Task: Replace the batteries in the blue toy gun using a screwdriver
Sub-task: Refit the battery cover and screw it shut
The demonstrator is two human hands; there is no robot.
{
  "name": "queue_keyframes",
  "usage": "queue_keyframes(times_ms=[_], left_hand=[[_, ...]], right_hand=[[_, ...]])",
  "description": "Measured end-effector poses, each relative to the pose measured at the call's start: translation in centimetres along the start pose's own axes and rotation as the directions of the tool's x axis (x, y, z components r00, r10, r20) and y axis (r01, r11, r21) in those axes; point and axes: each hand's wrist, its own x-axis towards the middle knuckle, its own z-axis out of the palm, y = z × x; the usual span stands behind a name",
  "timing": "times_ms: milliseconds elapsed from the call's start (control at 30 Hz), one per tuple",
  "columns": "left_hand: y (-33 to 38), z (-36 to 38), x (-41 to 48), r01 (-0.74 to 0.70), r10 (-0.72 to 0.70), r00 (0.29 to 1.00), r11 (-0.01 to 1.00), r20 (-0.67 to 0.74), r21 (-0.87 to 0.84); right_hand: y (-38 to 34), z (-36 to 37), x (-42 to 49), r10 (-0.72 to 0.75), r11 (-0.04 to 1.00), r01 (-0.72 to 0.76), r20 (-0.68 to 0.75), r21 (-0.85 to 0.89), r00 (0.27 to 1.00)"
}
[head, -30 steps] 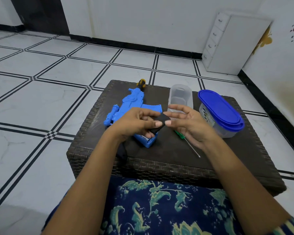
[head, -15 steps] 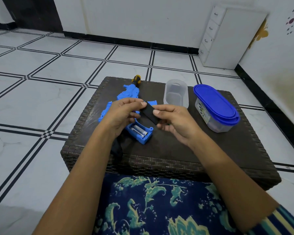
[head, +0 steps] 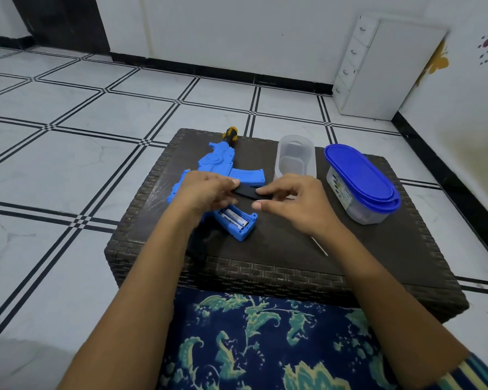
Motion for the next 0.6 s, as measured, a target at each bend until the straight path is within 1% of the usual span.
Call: queue_keyframes(times_ms=[33,67,100,133,167,233,300,433,600], left_hand=[[-0.4,-0.1,0.2,-0.092,0.105,0.992,0.981,-0.068,0.173],[-0.8,-0.2,0.5,-0.173,0.233,0.963,0.918,-0.132,0.357],[-1.1,-0.4,0.6,-0.207,0.336,0.925,0.837,-0.178,0.506],[-1.3,-0.6,0.8,-0.201,0.387,0.899,0.781,-0.205,0.592],[-1.5,-0.7,1.0,-0.182,0.384,0.899,0.764,-0.209,0.62],[-1.6,-0.9,1.5,-0.115,0.287,0.939,0.779,-0.188,0.617],[-1.5,-0.9,1.8,-0.068,0.217,0.961,0.79,-0.174,0.609],[-1.7,-1.0,2.2,-0.048,0.182,0.965,0.832,-0.19,0.553],[-1.7,-0.9,2.2,-0.038,0.171,0.965,0.839,-0.197,0.544]], right_hand=[[0.0,-0.3,0.0,0.032,0.999,-0.033,0.05,0.011,0.998],[0.1,-0.6,-0.2,0.051,0.999,-0.052,0.115,0.006,0.992],[0.1,-0.7,-0.4,0.055,0.999,-0.054,0.18,-0.01,0.982],[0.1,-0.7,-0.6,0.046,0.999,-0.04,0.236,-0.03,0.971],[0.2,-0.6,-0.7,0.038,0.998,-0.024,0.27,-0.053,0.962],[0.3,-0.3,-0.7,0.034,0.995,-0.005,0.286,-0.104,0.958],[0.4,-0.2,-0.6,0.045,0.989,-0.003,0.283,-0.146,0.958],[0.2,0.6,-0.8,0.077,0.978,-0.018,0.28,-0.208,0.957],[-0.2,2.9,-0.6,0.082,0.941,0.01,0.257,-0.338,0.963]])
